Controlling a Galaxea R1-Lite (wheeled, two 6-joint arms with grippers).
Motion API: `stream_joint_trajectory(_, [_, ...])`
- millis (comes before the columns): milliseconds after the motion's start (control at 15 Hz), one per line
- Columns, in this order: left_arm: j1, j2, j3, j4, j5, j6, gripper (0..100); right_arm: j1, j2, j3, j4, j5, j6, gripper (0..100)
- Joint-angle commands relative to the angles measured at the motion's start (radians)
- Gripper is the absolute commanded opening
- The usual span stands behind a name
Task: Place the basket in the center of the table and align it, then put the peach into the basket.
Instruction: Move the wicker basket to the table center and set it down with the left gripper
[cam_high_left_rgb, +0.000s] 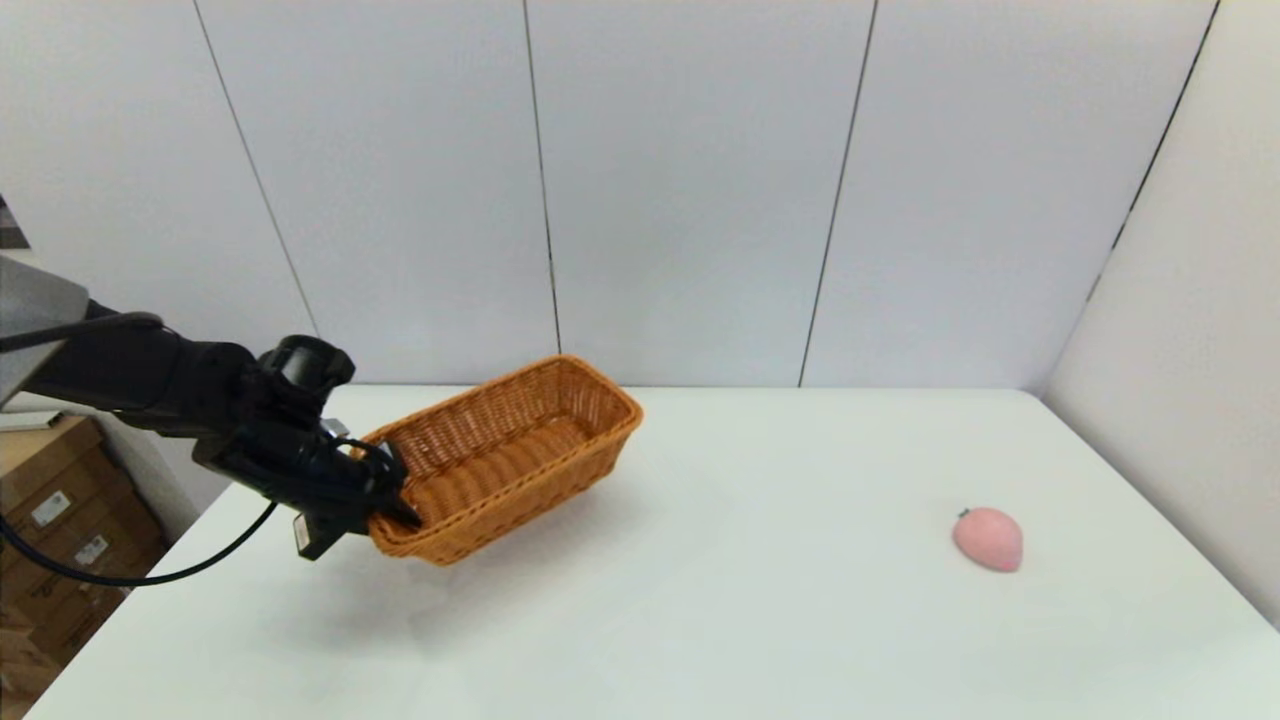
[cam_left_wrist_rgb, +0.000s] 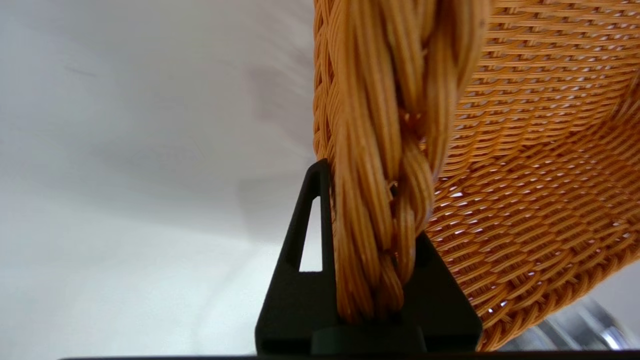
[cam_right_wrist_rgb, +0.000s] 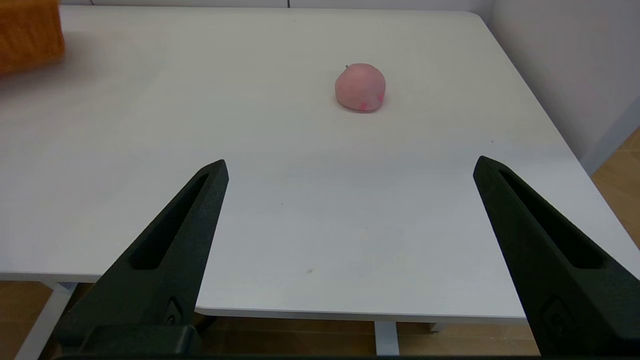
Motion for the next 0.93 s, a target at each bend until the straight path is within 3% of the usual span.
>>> stream_joint_trajectory(67, [-0.033,-0.109,-0.008,0.045,-0.073,0.047,0,0.000,0.000,0.000,0.001,0.000,-0.003,100])
stream_joint_trajectory(400, [-0.221,-0.112,-0.006,0.078,-0.067,0.107,0,0.000,0.000,0.000,0.001,0.000,-0.004,100])
stream_joint_trajectory(600, [-0.334,-0.054,-0.018,0.092,-0.004,0.134,0,0.000,0.000,0.000,0.001,0.000,-0.004,100])
stream_joint_trajectory(933, [-0.377,0.027,-0.028,0.101,0.016,0.157,0,0.000,0.000,0.000,0.001,0.000,-0.004,100])
